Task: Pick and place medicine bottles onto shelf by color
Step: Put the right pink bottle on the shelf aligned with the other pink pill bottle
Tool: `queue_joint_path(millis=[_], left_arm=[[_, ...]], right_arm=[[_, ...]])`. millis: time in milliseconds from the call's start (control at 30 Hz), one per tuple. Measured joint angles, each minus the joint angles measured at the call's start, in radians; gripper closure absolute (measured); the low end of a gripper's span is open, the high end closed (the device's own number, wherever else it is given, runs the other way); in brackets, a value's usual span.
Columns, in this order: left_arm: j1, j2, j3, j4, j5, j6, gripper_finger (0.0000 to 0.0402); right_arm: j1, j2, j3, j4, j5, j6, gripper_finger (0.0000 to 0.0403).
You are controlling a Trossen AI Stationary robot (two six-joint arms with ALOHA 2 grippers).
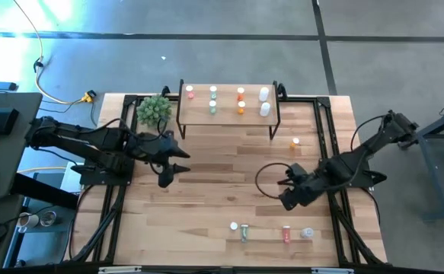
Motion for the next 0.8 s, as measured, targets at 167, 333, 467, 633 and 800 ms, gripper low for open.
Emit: queue_joint_path(millis=[167, 333, 467, 633, 800], left_arm=[[-0.008, 0.000, 0.000, 0.000, 0.000, 0.001, 0.0174], [-0.008, 0.000, 0.000, 0.000, -0.013, 0.004, 0.0174], [-0.008, 0.000, 0.000, 0.000, -0.047, 0.004, 0.0174], [-0.008, 0.000, 0.000, 0.000, -0.059, 0.004, 0.0174], [-0.008, 0.000, 0.000, 0.000, -0.059, 0.010, 0.0174]], right_arm=[[0.079, 0.000, -0.042, 0.067, 0.050, 0.115, 0.0238], [0.127, 0.001, -0.075, 0.146, 0.036, 0.242, 0.0238], [0.156, 0.014, -0.103, 0.195, 0.035, 0.343, 0.0238], [0.187, 0.080, -0.110, 0.198, 0.002, 0.436, 0.0238], [0.193, 0.152, -0.110, 0.239, -0.066, 0.472, 0.0238]])
